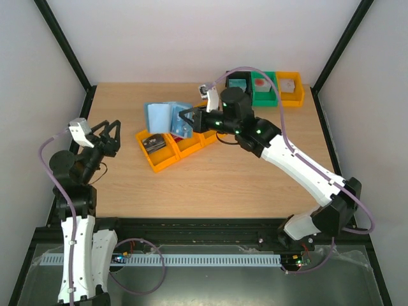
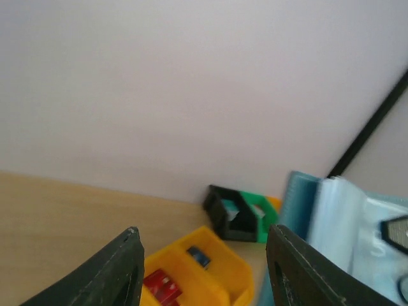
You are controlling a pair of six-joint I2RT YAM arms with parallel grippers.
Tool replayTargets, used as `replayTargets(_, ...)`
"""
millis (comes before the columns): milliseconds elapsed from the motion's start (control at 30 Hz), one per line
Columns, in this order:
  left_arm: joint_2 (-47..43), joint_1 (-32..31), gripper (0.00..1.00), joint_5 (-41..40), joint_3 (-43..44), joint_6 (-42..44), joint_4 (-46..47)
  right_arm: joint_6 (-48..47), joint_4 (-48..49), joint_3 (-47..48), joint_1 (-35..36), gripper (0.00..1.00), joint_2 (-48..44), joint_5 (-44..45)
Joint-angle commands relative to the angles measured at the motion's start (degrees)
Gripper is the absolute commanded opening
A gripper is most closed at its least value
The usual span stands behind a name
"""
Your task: Take the credit cards out of the card holder
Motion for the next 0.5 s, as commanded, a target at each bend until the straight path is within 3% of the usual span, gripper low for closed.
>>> replayTargets(0,-0.67,0.5,0.52,-4.3,-1.65,-0.49,-3.62,-0.85,-24.33,10.04,2.68,0.02,5.65,35.41)
replayTargets(67,-1.0,0.38,0.44,1.86,-1.91,-0.59,-0.68,-0.63,-29.68,13.79,4.02,0.02,8.24,41.16)
replayTargets(167,-1.29,-1.39,0.3,12.49,-1.71,-0.1,3.42,-0.5,-30.37,15.78,5.2,0.02,9.89,40.47)
replayTargets(300,-0.8,-6.2,0.26,19.81,-2.37,-2.52,7.54,-2.85,-24.82,15.85,7.72,0.02,10.63,34.91)
replayTargets(467,2.0,-11.19,0.25,20.51,-2.92,-5.09,11.16,-3.8,-20.59,18.75,9.45,0.02,13.26,28.15)
